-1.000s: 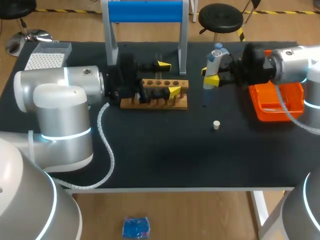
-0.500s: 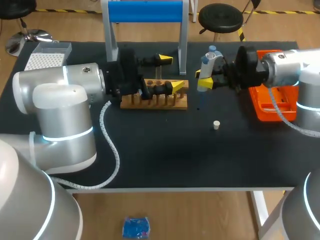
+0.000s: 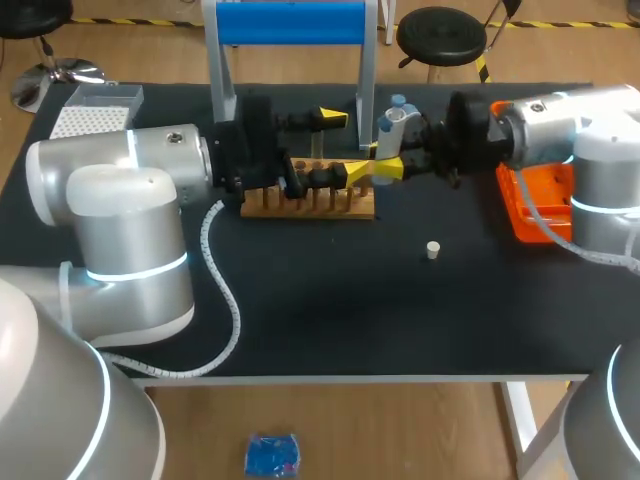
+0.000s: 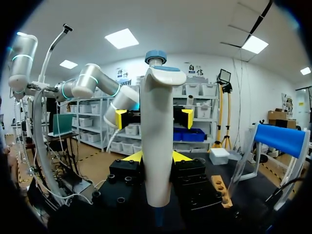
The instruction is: Invert the test tube, pick up the pipette, mount the tip to pipette, aspirate from beaker and dispense into the tube, eject the tip, return the pipette, and cap with the stopper.
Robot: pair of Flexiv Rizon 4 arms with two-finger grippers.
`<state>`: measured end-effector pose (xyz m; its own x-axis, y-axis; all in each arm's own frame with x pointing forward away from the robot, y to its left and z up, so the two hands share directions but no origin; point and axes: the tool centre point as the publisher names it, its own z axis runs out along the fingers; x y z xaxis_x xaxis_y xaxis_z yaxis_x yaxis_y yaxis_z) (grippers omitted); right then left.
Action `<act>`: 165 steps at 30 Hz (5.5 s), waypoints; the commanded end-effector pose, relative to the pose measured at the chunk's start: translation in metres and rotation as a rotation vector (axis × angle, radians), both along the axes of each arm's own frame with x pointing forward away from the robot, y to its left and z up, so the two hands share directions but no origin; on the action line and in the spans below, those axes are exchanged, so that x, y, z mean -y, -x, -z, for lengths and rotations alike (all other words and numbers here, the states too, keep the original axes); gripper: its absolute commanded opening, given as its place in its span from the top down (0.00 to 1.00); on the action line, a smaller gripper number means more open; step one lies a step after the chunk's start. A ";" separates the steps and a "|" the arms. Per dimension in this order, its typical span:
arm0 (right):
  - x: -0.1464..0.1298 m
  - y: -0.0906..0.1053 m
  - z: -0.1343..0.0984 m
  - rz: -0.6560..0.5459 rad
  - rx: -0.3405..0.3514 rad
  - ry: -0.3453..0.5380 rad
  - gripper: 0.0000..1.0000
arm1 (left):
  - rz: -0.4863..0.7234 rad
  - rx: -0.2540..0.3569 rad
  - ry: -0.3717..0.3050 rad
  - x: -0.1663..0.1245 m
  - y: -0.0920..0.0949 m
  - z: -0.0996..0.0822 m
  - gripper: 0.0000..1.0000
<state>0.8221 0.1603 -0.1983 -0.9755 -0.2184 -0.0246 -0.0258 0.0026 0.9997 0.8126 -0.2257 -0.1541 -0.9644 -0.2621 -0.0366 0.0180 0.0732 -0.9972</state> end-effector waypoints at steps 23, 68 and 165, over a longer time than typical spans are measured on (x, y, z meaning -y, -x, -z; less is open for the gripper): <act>-0.048 0.000 -0.007 -0.064 0.042 -0.023 1.00 | -0.002 -0.001 -0.001 0.002 0.000 0.000 0.00; -0.053 -0.001 -0.009 0.012 0.082 -0.044 1.00 | -0.002 -0.001 -0.001 0.002 0.000 0.000 1.00; 0.031 -0.226 -0.037 0.479 0.038 0.283 0.00 | 0.105 0.067 -0.100 -0.049 -0.039 -0.020 1.00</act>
